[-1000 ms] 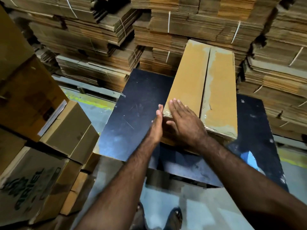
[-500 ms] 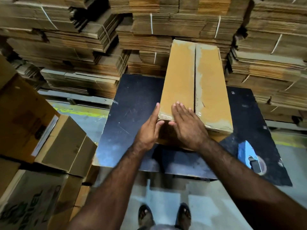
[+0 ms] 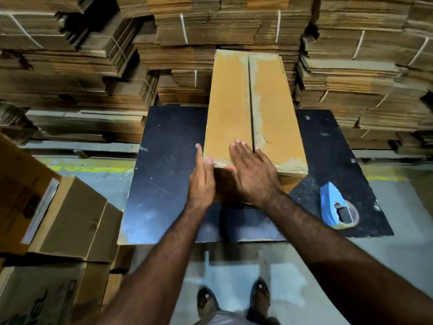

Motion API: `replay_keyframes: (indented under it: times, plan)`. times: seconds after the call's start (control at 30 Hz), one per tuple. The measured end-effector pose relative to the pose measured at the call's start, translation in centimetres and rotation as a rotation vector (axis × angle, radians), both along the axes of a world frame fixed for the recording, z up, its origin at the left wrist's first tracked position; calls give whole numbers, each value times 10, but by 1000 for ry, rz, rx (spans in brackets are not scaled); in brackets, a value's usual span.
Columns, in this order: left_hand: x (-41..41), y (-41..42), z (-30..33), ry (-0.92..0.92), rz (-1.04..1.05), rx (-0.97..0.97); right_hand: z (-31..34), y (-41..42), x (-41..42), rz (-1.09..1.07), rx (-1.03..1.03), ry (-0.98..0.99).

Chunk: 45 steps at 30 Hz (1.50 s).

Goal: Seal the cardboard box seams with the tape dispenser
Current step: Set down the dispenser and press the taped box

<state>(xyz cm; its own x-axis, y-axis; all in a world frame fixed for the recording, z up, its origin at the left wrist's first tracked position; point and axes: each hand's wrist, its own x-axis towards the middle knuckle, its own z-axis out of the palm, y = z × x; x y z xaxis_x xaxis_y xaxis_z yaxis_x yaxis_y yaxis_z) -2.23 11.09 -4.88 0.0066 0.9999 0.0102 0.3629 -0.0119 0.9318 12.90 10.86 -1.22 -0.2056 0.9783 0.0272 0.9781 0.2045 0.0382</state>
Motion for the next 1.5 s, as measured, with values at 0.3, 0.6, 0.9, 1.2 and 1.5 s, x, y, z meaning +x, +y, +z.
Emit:
replay_keyframes:
  times: [0.3, 0.6, 0.9, 1.2, 1.5]
  plan:
    - [-17, -8, 19, 244, -93, 112, 18, -7, 12, 52, -10, 103]
    - [-28, 40, -10, 757, -518, 605, 2, -16, 23, -74, 26, 96]
    - [2, 27, 27, 894, -410, 546, 13, -19, 53, -69, 105, 190]
    - [-8, 38, 26, 1141, -696, 710, 3, -18, 66, 44, -22, -51]
    - [22, 25, 41, 1043, -552, 530, 11, -14, 81, -57, 27, 106]
